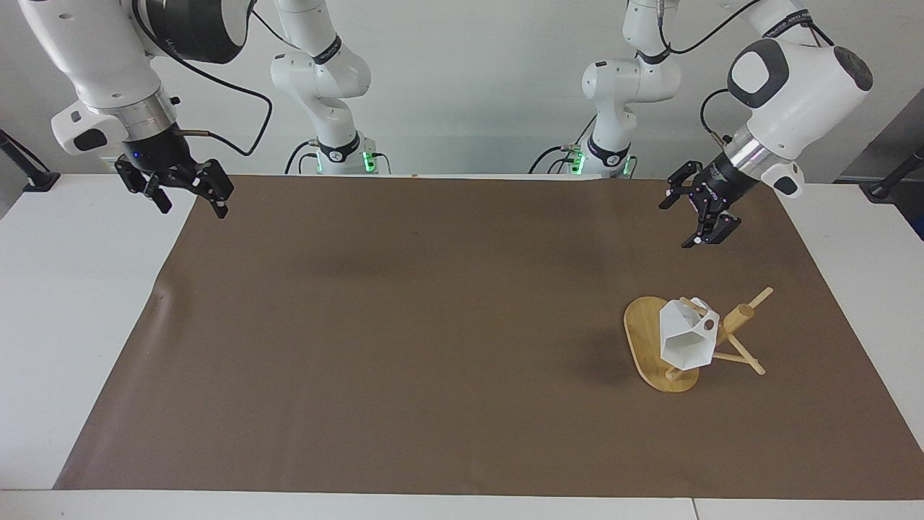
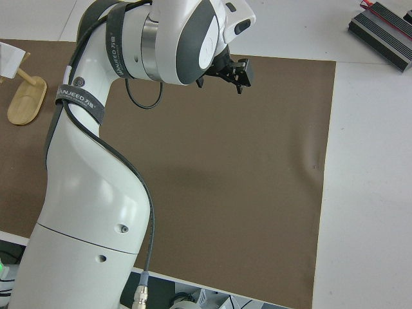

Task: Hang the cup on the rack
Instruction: 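Open the left gripper and pull it back from the mug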

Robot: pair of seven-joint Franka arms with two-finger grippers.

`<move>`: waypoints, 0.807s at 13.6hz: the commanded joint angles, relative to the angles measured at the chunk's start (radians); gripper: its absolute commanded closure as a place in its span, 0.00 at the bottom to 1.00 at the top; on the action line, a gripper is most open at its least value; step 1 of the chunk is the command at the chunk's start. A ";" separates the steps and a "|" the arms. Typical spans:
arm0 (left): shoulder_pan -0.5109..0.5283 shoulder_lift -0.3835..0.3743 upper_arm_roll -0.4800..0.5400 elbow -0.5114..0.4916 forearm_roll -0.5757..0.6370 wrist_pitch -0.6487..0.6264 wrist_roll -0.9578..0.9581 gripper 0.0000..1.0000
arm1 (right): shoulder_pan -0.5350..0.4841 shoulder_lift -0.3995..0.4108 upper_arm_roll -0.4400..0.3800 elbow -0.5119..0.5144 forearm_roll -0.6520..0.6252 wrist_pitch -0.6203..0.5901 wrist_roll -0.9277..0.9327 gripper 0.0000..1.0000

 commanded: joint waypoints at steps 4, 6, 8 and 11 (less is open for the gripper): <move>0.010 -0.004 0.000 0.058 0.111 -0.122 0.481 0.00 | -0.002 -0.025 0.003 -0.029 -0.002 0.003 0.015 0.00; 0.009 0.004 -0.001 0.081 0.136 -0.132 0.595 0.00 | -0.002 -0.025 0.003 -0.029 0.000 0.003 0.015 0.00; 0.009 0.022 -0.001 0.119 0.182 -0.158 0.782 0.00 | -0.002 -0.025 0.003 -0.029 0.000 0.003 0.015 0.00; 0.009 0.025 -0.001 0.130 0.234 -0.192 1.063 0.00 | -0.002 -0.025 0.003 -0.029 0.000 0.003 0.015 0.00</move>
